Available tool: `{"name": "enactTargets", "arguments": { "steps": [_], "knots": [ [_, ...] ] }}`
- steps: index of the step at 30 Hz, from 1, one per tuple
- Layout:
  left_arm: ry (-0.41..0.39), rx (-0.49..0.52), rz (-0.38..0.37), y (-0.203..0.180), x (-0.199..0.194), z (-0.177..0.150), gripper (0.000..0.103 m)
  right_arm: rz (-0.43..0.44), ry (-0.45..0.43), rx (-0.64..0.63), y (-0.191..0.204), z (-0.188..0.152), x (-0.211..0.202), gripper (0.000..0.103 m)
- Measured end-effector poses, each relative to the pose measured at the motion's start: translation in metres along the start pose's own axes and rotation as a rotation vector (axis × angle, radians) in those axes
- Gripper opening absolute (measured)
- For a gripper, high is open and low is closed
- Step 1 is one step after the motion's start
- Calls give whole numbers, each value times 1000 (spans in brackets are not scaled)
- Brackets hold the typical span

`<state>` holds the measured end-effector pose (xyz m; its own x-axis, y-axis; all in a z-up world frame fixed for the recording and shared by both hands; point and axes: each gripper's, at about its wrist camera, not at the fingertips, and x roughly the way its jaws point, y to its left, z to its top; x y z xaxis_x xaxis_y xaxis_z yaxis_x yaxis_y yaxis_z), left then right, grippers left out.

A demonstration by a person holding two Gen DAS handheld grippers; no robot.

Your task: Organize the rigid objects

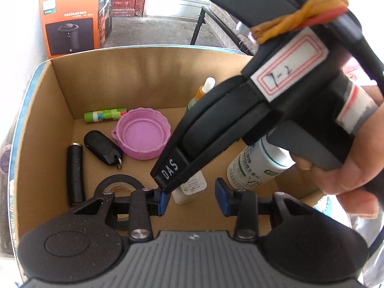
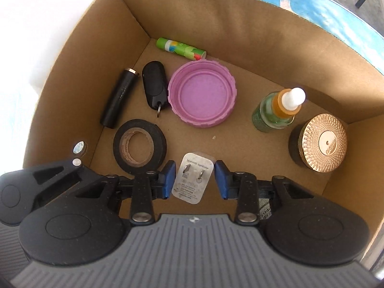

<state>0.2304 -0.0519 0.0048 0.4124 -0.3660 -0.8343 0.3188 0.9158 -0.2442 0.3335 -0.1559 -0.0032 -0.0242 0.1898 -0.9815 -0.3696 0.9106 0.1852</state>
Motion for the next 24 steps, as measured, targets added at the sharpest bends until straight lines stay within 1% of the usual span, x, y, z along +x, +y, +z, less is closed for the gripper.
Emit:
{"name": "enactTargets", "arguments": {
  "steps": [3,6,11,13,15,17,19,22,24],
  "knots": [
    [8,0,-17,-2,1,-1,40,-23,24,-27,1,-2,-1,29],
    [15,1,-38,-4,2,-2,40,-36,46,-26,0,-4,0,28],
    [15,16,-42,-13,4,-7,40,-30,67,-5,-5,-10,-1,28],
    [-8,25,-21,-14,-1,-9,40,-2,41,16,-8,-7,-7,30],
    [-43,32,10,-12,-10,-9,40,27,-24,24,-10,-3,-22,30],
    [-86,47,56,-9,-21,-9,40,58,-89,34,-10,4,-35,30],
    [-124,52,117,-3,-31,-8,40,61,-134,27,-9,11,-41,30],
    [-164,32,183,7,-39,-4,40,62,-152,15,-6,24,-34,28],
    [-168,15,210,13,-37,1,40,56,-144,4,-4,31,-24,21]
  ]
}}
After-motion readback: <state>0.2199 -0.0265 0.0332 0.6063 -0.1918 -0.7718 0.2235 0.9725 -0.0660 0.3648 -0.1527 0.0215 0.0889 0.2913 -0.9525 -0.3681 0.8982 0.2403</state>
